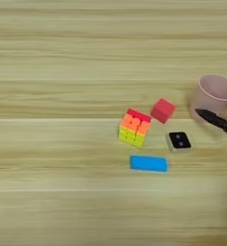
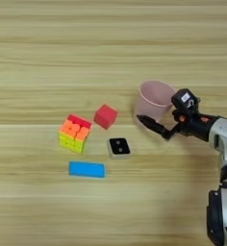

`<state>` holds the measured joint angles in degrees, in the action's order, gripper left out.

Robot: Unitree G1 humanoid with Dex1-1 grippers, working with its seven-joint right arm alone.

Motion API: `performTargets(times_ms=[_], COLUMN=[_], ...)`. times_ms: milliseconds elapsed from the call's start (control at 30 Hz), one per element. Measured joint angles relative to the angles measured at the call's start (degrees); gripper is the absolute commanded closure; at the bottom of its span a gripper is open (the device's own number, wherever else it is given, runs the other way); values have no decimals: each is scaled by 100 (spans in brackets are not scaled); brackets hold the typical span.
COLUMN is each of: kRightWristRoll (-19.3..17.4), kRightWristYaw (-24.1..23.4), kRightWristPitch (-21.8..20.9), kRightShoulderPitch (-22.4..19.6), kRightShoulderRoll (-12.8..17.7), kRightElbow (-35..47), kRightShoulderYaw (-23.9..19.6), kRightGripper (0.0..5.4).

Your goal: Move the objects on the table

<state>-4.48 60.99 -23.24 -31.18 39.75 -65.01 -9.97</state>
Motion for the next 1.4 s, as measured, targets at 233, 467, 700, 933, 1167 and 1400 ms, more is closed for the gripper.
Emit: performTargets(times_ms=[233, 467, 700, 933, 1167, 1400], kRightWristRoll=[-48, -297, -396, -552, -797, -1097], kRightWristYaw=[-56, 101, 236, 379, 489, 577], kRightWristPitch=[0, 15, 29, 152, 376, 901], kRightShoulderPitch=[-66, -151, -117, 16, 227, 706], kRightShoulderRoll=[0, 0, 0, 0, -2, -80], kRightElbow=[39, 466, 795, 1133, 1906, 3311], kRightShoulderYaw=[-93, -215, -226, -260, -319, -311], kRightGripper=[4, 4, 4, 4, 4, 4])
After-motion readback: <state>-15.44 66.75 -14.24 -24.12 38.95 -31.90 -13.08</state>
